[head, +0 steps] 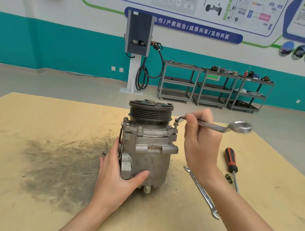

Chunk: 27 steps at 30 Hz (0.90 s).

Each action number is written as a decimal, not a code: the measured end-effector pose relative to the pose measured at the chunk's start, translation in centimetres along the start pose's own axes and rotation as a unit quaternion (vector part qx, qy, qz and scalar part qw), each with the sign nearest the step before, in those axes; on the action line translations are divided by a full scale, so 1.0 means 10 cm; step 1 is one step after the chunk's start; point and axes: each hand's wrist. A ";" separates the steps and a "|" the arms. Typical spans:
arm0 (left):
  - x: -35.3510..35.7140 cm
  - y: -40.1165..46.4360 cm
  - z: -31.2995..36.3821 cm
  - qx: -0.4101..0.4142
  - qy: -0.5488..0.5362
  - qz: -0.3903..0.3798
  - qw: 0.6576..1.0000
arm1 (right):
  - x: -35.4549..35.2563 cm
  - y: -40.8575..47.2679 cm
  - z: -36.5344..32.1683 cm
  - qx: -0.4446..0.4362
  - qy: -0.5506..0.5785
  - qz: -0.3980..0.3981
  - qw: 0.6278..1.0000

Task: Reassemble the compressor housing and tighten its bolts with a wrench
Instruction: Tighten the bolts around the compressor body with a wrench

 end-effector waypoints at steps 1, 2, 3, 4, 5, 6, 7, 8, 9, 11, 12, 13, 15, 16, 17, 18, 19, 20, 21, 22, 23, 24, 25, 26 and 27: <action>0.00 0.00 0.00 0.000 -0.002 -0.001 1.000 | -0.01 0.03 -0.03 0.004 0.034 0.007 0.999; 0.00 0.00 0.00 0.000 -0.004 0.000 1.000 | -0.02 0.08 -0.05 0.009 0.065 0.015 0.998; 0.00 0.01 -0.01 0.001 -0.003 0.001 1.000 | -0.02 0.14 -0.06 0.026 0.091 0.022 0.995; 0.00 0.01 -0.01 0.003 -0.002 0.001 1.000 | -0.01 0.21 -0.05 0.064 0.112 0.027 0.991; 0.01 0.01 -0.01 0.002 0.000 0.001 1.000 | -0.01 0.28 -0.02 0.121 0.132 0.027 0.984; 0.01 0.01 -0.02 0.001 0.001 0.001 1.000 | 0.00 0.34 0.03 0.191 0.153 0.019 0.969; 0.01 0.01 -0.02 0.001 0.001 0.001 1.000 | 0.00 0.39 0.09 0.266 0.178 0.006 0.947; 0.01 0.01 -0.02 0.002 0.000 0.002 1.000 | -0.01 0.43 0.16 0.335 0.197 -0.004 0.921; 0.01 0.01 -0.03 0.003 0.000 0.003 1.000 | -0.04 0.46 0.23 0.387 0.202 -0.011 0.900; 0.02 0.01 -0.04 0.006 0.000 0.006 1.000 | -0.11 0.49 0.34 0.441 0.199 -0.031 0.874; 0.02 0.02 -0.04 0.006 0.000 0.006 1.000 | -0.14 0.48 0.38 0.459 0.209 -0.050 0.862; 0.02 0.02 -0.05 0.007 0.000 0.005 1.000 | -0.17 0.47 0.40 0.475 0.229 -0.075 0.846; 0.02 0.02 -0.05 0.008 0.001 0.004 1.000 | -0.21 0.40 0.41 0.478 0.250 -0.131 0.832; 0.02 0.02 -0.05 0.009 0.002 0.004 1.000 | -0.21 0.35 0.40 0.464 0.238 -0.157 0.839; 0.01 0.02 -0.05 0.009 0.003 0.003 1.000 | -0.21 0.30 0.40 0.450 0.218 -0.176 0.848; 0.02 0.02 -0.05 0.009 0.005 0.003 1.000 | -0.20 0.26 0.39 0.438 0.196 -0.191 0.856; 0.01 0.02 -0.04 0.010 0.008 0.003 1.000 | -0.19 0.23 0.37 0.431 0.174 -0.200 0.863; 0.01 0.02 -0.03 0.012 0.010 0.003 1.000 | -0.18 0.22 0.35 0.426 0.153 -0.207 0.868; 0.01 0.02 -0.02 0.013 0.011 0.004 1.000 | -0.17 0.21 0.32 0.423 0.134 -0.211 0.871; 0.01 0.02 -0.01 0.014 0.009 0.005 1.000 | -0.17 0.20 0.30 0.424 0.116 -0.214 0.873; 0.01 0.02 -0.01 0.016 0.008 0.005 1.000 | -0.17 0.20 0.29 0.423 0.103 -0.213 0.874; 0.01 0.02 -0.01 0.017 0.007 0.005 1.000 | -0.17 0.20 0.26 0.421 0.093 -0.211 0.877; 0.01 0.02 -0.01 0.019 0.006 0.004 1.000 | -0.17 0.19 0.24 0.417 0.084 -0.208 0.881; 0.01 0.02 -0.01 0.022 0.005 0.003 1.000 | -0.16 0.19 0.23 0.410 0.074 -0.205 0.886; 0.01 0.02 -0.01 0.025 0.005 0.003 1.000 | -0.15 0.19 0.22 0.402 0.067 -0.203 0.890</action>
Point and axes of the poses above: each hand's wrist, its own y-axis towards the middle knuckle, its own x-axis out of the palm, z = x × y, and after that the axes turned 9 degrees about z, right-handed
